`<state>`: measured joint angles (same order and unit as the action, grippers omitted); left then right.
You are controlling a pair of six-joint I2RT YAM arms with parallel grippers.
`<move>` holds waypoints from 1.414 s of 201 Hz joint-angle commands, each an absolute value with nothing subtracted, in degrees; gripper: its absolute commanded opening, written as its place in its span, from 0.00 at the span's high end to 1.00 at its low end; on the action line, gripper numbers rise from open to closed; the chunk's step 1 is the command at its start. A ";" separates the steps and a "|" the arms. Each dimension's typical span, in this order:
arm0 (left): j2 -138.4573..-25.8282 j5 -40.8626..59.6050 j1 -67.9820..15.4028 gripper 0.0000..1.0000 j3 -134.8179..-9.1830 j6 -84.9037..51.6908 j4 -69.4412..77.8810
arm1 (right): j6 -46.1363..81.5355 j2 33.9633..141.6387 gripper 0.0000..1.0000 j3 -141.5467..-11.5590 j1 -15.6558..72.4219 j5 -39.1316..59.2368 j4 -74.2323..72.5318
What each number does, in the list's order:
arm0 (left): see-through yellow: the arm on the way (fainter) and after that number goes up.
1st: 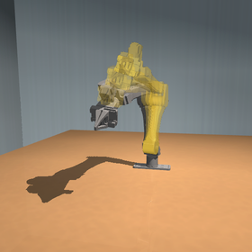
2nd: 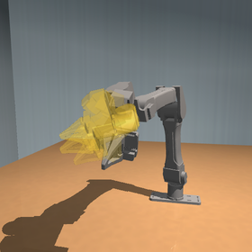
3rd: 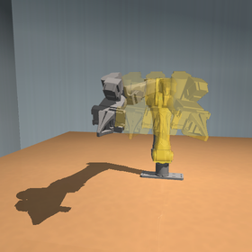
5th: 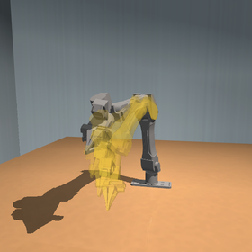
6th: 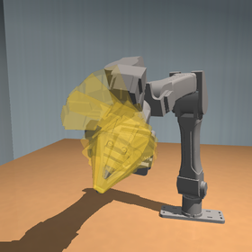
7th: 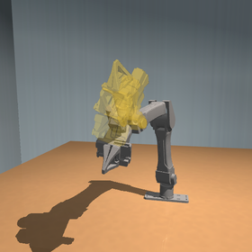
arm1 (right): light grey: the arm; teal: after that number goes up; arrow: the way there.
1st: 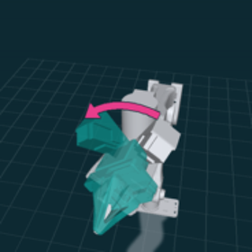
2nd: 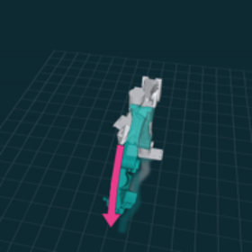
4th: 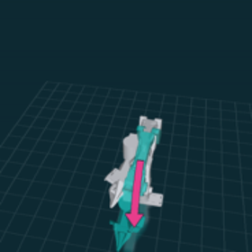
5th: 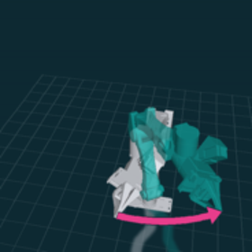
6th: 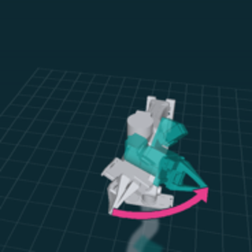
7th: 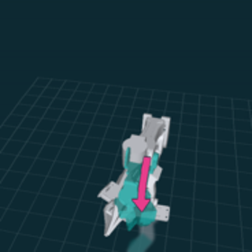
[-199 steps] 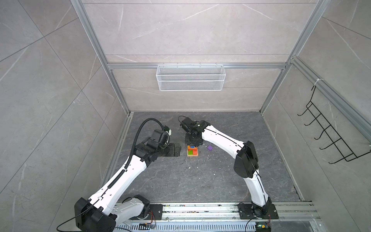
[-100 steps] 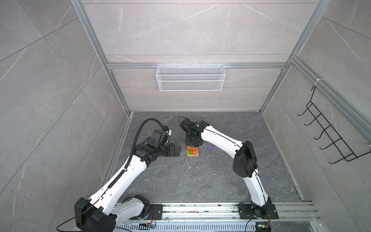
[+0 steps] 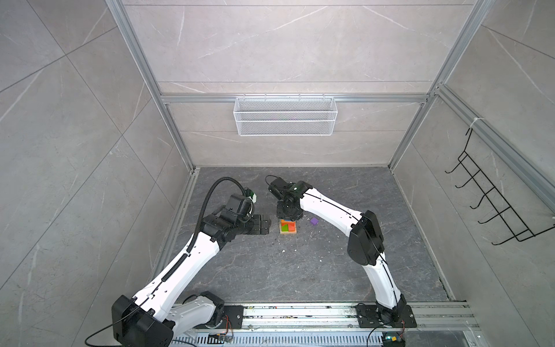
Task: Build the wood block tower
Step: 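Lower the red cube onto the blue cube with the right gripper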
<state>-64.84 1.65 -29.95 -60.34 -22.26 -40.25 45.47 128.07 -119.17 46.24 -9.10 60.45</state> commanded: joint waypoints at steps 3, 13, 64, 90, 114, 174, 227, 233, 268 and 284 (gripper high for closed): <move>-63.72 2.13 -29.83 0.00 -60.38 -21.90 -39.24 | 45.88 128.92 0.74 -120.28 46.67 -10.65 62.23; -63.71 2.11 -29.87 0.00 -60.38 -21.96 -39.29 | 45.96 129.02 0.72 -120.35 46.67 -10.68 62.14; -63.54 2.13 -29.87 0.00 -60.29 -22.02 -39.23 | 45.88 130.01 0.69 -121.33 46.56 -10.66 62.14; -63.37 2.14 -29.88 0.00 -60.29 -22.02 -39.30 | 45.55 131.17 0.69 -122.82 46.58 -10.89 63.00; -63.45 1.97 -29.88 0.01 -60.26 -21.98 -39.26 | 45.46 131.46 0.70 -123.30 46.42 -11.24 63.31; -63.74 2.01 -29.88 0.01 -60.14 -21.96 -38.98 | 44.72 131.75 0.76 -123.31 45.88 -10.83 63.12; -64.14 2.06 -29.88 0.01 -60.21 -21.97 -38.94 | 44.26 132.01 0.81 -123.20 45.53 -10.67 63.37; -64.08 2.03 -29.84 0.01 -60.21 -21.96 -38.99 | 44.15 132.01 0.82 -123.20 45.42 -10.55 63.37; -64.15 2.01 -29.86 0.01 -60.21 -21.96 -39.03 | 43.88 132.01 0.86 -123.04 45.35 -10.09 63.11; -64.21 2.02 -29.88 0.01 -60.21 -21.95 -39.02 | 43.79 131.93 0.87 -122.88 45.35 -10.04 63.15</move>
